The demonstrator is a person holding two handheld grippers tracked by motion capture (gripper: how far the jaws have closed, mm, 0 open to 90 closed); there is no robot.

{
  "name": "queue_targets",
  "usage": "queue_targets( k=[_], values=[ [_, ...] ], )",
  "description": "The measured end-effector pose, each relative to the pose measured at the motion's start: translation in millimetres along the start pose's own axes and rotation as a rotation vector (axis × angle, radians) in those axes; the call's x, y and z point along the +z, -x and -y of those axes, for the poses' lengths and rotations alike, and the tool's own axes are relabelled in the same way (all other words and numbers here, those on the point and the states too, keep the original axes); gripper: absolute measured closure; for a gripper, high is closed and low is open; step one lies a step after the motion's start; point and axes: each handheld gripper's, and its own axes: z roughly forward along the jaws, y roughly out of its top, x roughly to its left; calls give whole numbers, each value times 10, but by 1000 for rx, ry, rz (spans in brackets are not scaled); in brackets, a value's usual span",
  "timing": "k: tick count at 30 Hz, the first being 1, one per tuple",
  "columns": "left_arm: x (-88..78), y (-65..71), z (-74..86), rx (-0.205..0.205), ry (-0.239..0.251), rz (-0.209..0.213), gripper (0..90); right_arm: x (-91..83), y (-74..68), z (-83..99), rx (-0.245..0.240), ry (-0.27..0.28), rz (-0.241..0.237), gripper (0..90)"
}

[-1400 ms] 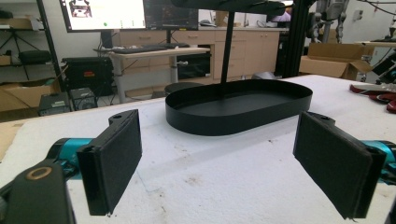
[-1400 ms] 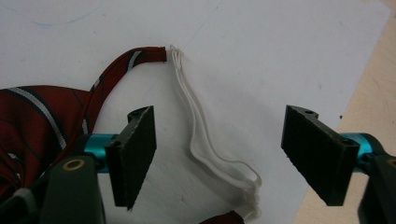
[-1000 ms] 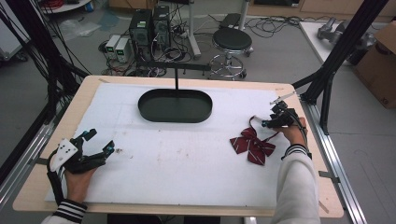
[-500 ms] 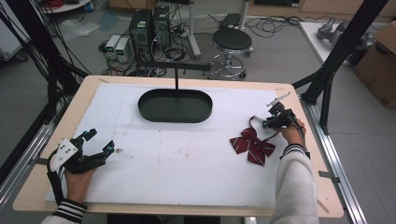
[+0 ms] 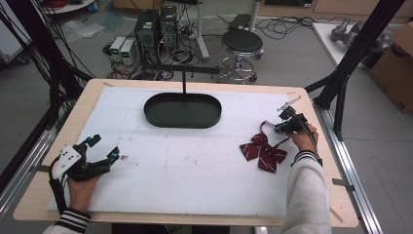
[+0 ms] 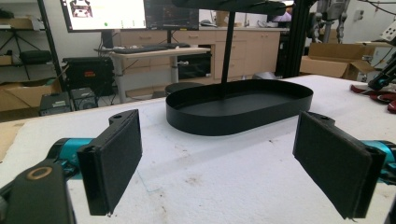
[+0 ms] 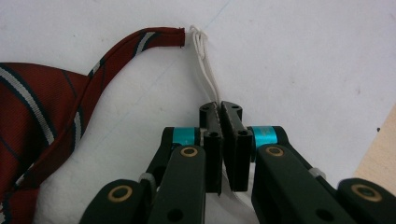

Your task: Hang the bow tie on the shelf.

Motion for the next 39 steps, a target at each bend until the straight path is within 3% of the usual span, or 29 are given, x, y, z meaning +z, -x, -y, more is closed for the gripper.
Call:
queue_targets(
  k=[8,14,18,20,28,34,39],
  values=[
    [-1,-1,0,3,-1,0,158,-119,-39,-48,33,75,7,873],
    [-1,0,0,4,-1,0,158,-326,-97,-112,45,211,32,873],
    [0,3,1,4,1,-1,159,-413,-136,-139,79,277,21,874],
    [-1,4,1,5,1,-1,158,-494,-194,-176,103,353,-1,874],
    [-3,5,1,7,2,-2,159,-692,-363,-273,103,523,-8,876],
    [-2,5,1,6,1,-3,159,-857,-448,-350,119,577,-8,876],
    [-3,4,1,5,2,-2,158,-988,-587,-535,94,644,-27,876]
  ],
)
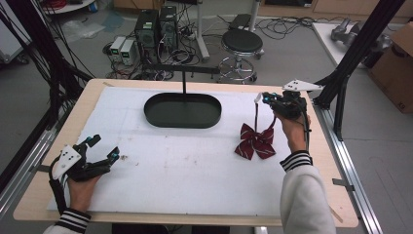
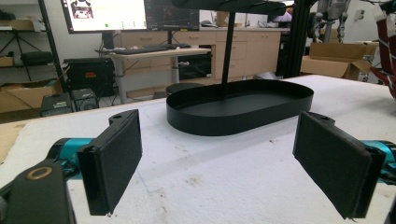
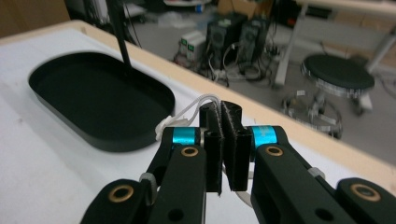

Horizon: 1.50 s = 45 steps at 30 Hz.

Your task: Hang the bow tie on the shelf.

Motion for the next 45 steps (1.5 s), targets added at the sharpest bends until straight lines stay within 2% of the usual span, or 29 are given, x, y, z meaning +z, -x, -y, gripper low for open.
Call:
queue_targets(
  k=[9,11,20,23,32,36,39,45],
  values=[
    [0,-3,0,-1,1,1,159,173,-288,-319,-43,41,-55,875],
    [0,-3,0,-3,2,2,159,213,-346,-379,-38,55,-67,875],
    [-1,-6,-1,-5,0,3,159,439,-582,-686,-66,97,-87,875],
    [0,-5,0,-6,1,3,158,529,-649,-770,-76,89,-87,875],
    [0,-14,0,-10,0,4,159,760,-779,-926,-90,106,-95,875],
    [0,-14,-1,-14,1,4,158,853,-801,-986,-79,107,-106,875],
    [-1,-16,-1,-14,0,4,159,913,-840,-1035,-96,128,-97,876],
    [2,-16,1,-18,3,4,159,1051,-836,-1070,-83,118,-85,875]
  ],
)
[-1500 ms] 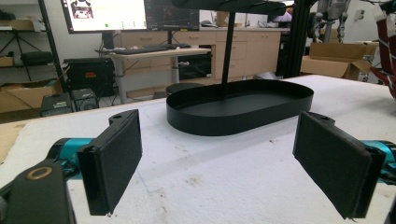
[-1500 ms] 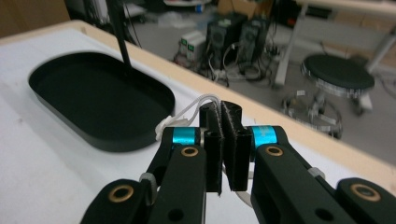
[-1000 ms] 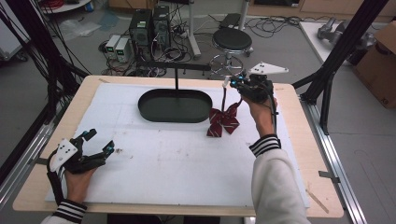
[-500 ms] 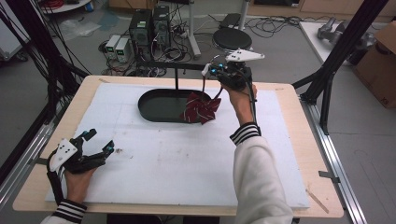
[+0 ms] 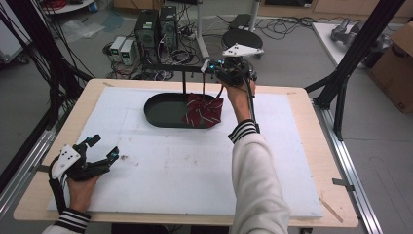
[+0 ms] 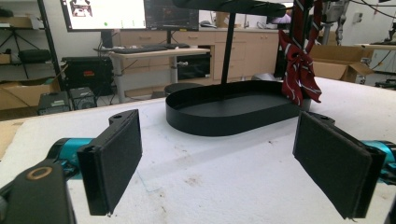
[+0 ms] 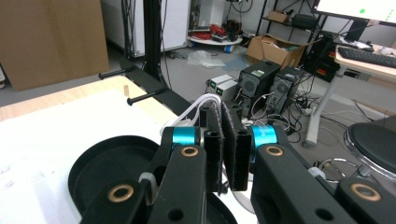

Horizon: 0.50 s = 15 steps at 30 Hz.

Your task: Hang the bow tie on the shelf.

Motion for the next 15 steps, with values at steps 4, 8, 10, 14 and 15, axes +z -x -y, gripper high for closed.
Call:
queue_targets(
  k=[4,8,10,14,15],
  values=[
    [-1,-2,-2,-1,-3,1,159,85,25,-49,10,-2,8,875],
    [-1,-2,-1,-2,-3,1,158,151,26,-124,-10,18,28,875],
    [-1,-3,-2,-1,-3,1,158,178,50,-126,-3,19,40,875],
    [-1,-3,-1,-1,-3,1,159,216,82,-96,16,16,55,874],
    [-1,-2,-2,-1,-3,2,158,224,89,-85,12,1,61,874]
  ],
)
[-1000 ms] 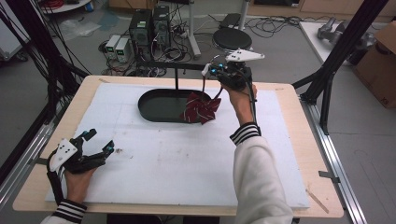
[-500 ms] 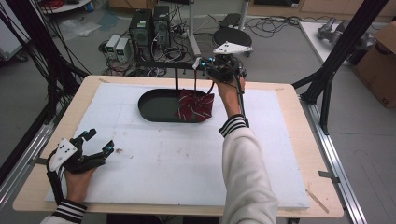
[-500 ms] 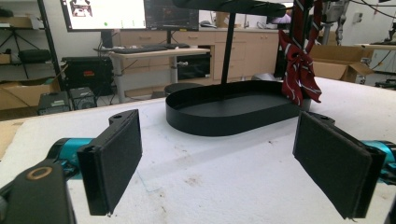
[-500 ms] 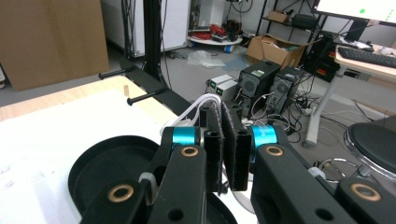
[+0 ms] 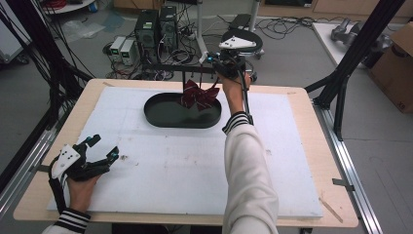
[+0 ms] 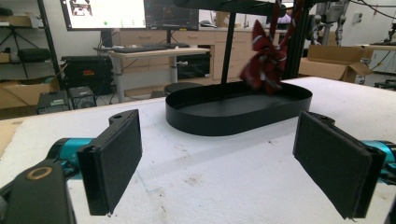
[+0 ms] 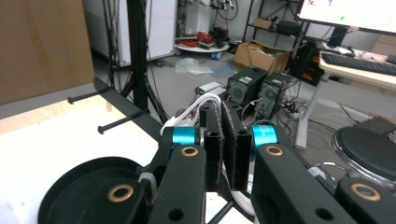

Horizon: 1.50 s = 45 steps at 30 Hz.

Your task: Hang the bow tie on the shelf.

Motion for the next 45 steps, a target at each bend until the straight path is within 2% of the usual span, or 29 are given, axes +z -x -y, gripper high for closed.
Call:
queue_targets(
  k=[2,5,7,16,18,20,25,26,29,30,31,32,34,37,38,41,43,45],
  values=[
    [0,1,1,0,1,0,159,17,10,23,-1,-30,9,872],
    [-1,2,1,0,3,0,158,31,24,50,-2,-40,14,871],
    [-1,0,1,-1,3,0,159,49,27,85,-5,-73,23,871],
    [3,-4,-1,-4,-3,-1,158,38,69,167,-66,-173,66,870],
    [4,-4,-1,-5,-3,-1,159,20,102,204,-47,-191,68,867],
    [6,-1,-1,-3,-4,-3,159,6,123,241,-38,-202,72,849],
    [1,2,0,3,-2,-4,158,6,157,327,-63,-241,78,794],
    [-1,2,0,5,-2,-3,158,3,164,345,-64,-243,81,761],
    [-2,3,1,4,3,-2,159,-17,181,419,-53,-233,102,552],
    [-2,3,1,4,3,-2,159,-17,181,419,-53,-233,102,552],
    [-3,3,1,4,2,-1,159,-39,185,448,-51,-237,113,495],
    [-2,2,2,4,3,0,159,-94,208,502,-20,-241,108,311],
    [-2,2,2,4,3,0,158,-157,236,535,17,-265,88,165],
    [-3,1,1,4,0,0,159,-325,236,600,23,-200,60,107],
    [-3,1,1,4,0,0,159,-375,241,610,34,-199,46,107],
    [-3,3,1,8,0,0,159,-542,225,659,46,-125,21,104],
    [-2,5,1,7,2,0,158,-613,224,661,67,-140,5,14],
    [-4,3,1,8,2,1,158,-684,206,641,72,-141,-9,10]
  ],
)
